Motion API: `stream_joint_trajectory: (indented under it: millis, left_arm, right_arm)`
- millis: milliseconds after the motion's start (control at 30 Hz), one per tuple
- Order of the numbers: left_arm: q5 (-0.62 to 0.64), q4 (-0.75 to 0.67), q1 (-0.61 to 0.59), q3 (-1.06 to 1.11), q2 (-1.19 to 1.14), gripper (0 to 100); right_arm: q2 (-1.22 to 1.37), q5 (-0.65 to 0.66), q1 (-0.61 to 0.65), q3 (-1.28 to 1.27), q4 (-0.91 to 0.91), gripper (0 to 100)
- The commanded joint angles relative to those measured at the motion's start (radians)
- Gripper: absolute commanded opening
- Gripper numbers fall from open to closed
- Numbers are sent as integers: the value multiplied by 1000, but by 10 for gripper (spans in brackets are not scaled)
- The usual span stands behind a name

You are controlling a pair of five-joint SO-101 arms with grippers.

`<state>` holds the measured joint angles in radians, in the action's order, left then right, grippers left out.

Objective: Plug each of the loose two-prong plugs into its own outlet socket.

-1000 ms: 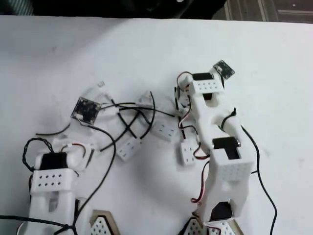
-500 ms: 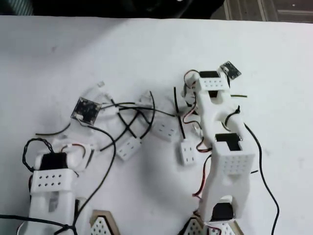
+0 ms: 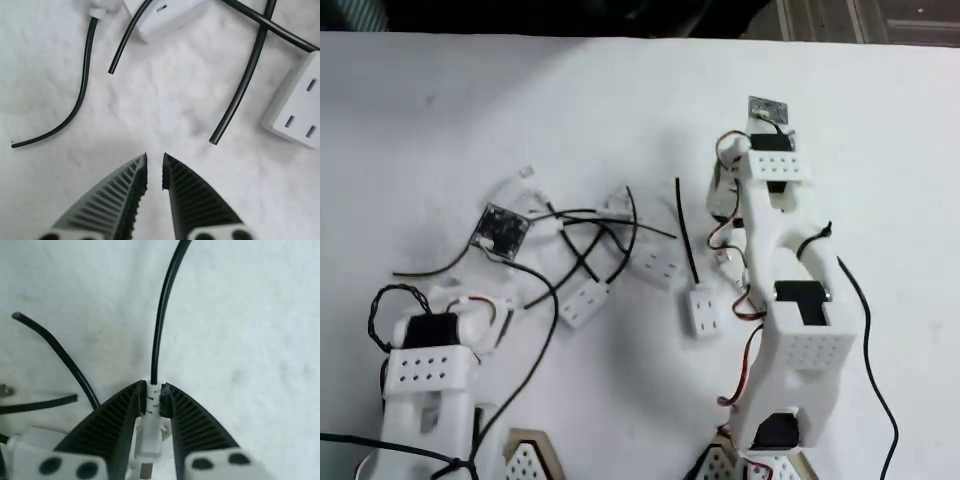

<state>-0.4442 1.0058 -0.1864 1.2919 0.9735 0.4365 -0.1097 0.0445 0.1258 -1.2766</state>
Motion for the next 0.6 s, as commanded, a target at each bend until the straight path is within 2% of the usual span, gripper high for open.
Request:
stream_joint_trajectory:
  millis: [0, 200, 300, 400, 567]
  left_arm:
    - [-8, -14, -8, -2, 22, 72]
    - [-9, -14, -8, -2, 22, 72]
    - [-9, -14, -8, -2, 22, 72]
    - [-9, -14, -8, -2, 22, 72]
    - [-9, -14, -8, 0, 22, 72]
  right_arm:
    - [-61, 244, -50, 48, -12, 17]
    - [-61, 614, -156, 46, -8, 17]
    - [-59, 743, -183, 41, -8, 17]
    - [-25, 809, -200, 44, -8, 17]
    - [76, 815, -208, 51, -7, 17]
